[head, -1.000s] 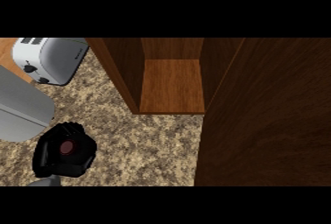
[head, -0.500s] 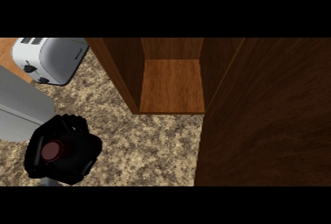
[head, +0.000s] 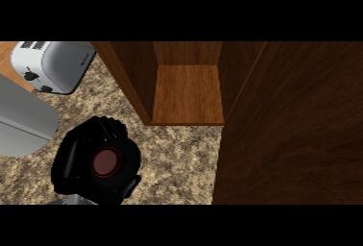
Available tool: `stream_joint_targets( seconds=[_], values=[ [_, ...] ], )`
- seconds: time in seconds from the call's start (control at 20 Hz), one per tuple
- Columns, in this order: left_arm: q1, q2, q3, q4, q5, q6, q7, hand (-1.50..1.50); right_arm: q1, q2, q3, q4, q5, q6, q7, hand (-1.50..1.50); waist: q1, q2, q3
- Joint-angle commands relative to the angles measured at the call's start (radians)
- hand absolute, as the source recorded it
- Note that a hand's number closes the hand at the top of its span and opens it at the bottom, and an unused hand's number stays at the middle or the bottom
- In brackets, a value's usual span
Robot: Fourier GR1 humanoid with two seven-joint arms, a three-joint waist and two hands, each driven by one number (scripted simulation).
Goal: Pick up the wine, place it into the cabinet and close the cabinet
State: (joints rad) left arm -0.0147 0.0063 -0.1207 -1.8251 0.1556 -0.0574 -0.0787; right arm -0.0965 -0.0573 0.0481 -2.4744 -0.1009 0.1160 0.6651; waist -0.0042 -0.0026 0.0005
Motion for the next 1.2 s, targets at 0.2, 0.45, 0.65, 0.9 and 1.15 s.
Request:
stream_joint_targets(
  seconds=[0.2, 0.45, 0.65, 0.9, 1.15],
  values=[
    [-0.181, -0.006, -0.157, -0.041, 0.010, 0.241, 0.151, 1.50, 0.033, 0.004, -0.035, -0.037, -0.089, 0.022, -0.024, -1.50, -0.002, 0.002, 0.000],
    [-0.245, -0.006, -0.338, -0.024, -0.010, 0.461, 0.158, 1.50, 0.130, 0.035, 0.015, -0.063, -0.060, 0.049, -0.087, -1.50, -0.007, 0.001, 0.000],
    [-0.357, -0.006, -0.325, 0.062, -0.032, 0.514, 0.159, 1.50, 0.030, 0.017, 0.007, -0.124, -0.071, -0.018, 0.061, -1.50, -0.006, 0.001, -0.001],
    [-0.481, -0.006, -0.319, 0.145, -0.019, 0.597, 0.186, 1.50, 0.017, 0.017, 0.048, -0.097, -0.035, 0.000, 0.045, -1.50, -0.005, 0.002, -0.001],
    [-0.569, -0.006, -0.382, 0.232, -0.015, 0.718, 0.171, 1.50, 0.029, 0.002, -0.027, -0.095, -0.120, 0.009, 0.034, -1.50, -0.010, 0.002, 0.000]
  ],
)
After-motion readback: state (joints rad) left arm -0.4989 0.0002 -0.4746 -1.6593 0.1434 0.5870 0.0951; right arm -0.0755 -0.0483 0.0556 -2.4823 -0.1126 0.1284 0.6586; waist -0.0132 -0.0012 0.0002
